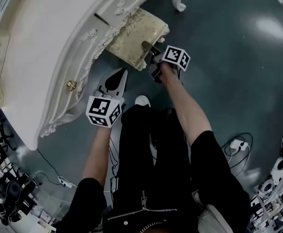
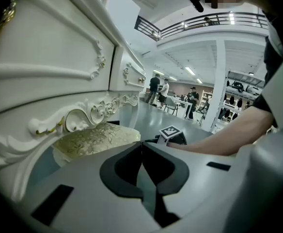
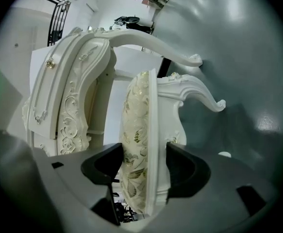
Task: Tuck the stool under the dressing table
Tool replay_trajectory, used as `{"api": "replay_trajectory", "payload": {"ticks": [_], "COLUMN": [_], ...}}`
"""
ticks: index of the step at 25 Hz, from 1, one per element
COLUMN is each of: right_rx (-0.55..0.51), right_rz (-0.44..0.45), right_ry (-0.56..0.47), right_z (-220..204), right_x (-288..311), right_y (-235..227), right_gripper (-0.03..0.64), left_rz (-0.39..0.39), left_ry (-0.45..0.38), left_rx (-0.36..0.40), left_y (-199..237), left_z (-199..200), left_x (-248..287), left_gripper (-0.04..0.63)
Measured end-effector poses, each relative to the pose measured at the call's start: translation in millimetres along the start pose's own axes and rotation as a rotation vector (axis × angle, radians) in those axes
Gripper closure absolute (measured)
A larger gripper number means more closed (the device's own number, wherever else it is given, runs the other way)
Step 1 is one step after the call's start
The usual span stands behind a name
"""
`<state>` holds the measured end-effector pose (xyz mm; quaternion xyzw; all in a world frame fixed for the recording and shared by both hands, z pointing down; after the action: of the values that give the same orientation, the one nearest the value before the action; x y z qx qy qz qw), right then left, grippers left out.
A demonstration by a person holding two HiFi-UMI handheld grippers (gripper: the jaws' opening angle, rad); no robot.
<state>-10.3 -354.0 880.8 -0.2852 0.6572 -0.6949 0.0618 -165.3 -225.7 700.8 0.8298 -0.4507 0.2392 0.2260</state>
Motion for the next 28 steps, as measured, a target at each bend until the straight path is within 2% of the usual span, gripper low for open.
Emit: {"api": "replay_trajectory", "payload": {"ticks": [18, 28], "right_rx": [0.019, 0.019], "right_rz": [0.063, 0.079], "right_ry": [0.028, 0.021], "right_z": [-5, -5], "right_x": [76, 109], "right_y": [22, 31], "right_gripper": [0.344, 0.348], "left_rz": [0.058, 0.065], "left_ry": [0.006, 0.009], "left_rx": [-0.016, -0.021], "left_y": [22, 28], "left_z": [-19, -23], "left_x": [-11, -20], "left_gripper": [0.574, 0.574]}}
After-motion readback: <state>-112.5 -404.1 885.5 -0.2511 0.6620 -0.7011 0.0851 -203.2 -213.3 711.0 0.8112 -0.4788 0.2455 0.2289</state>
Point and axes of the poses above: the fingertips, and each gripper's own axes: x forward along the fingers, y to its left, z out of its top, the point moved 7 cm from there along -x, backward along the fingers, and after that the axes turned 9 degrees about y, right-handed, at the moved point
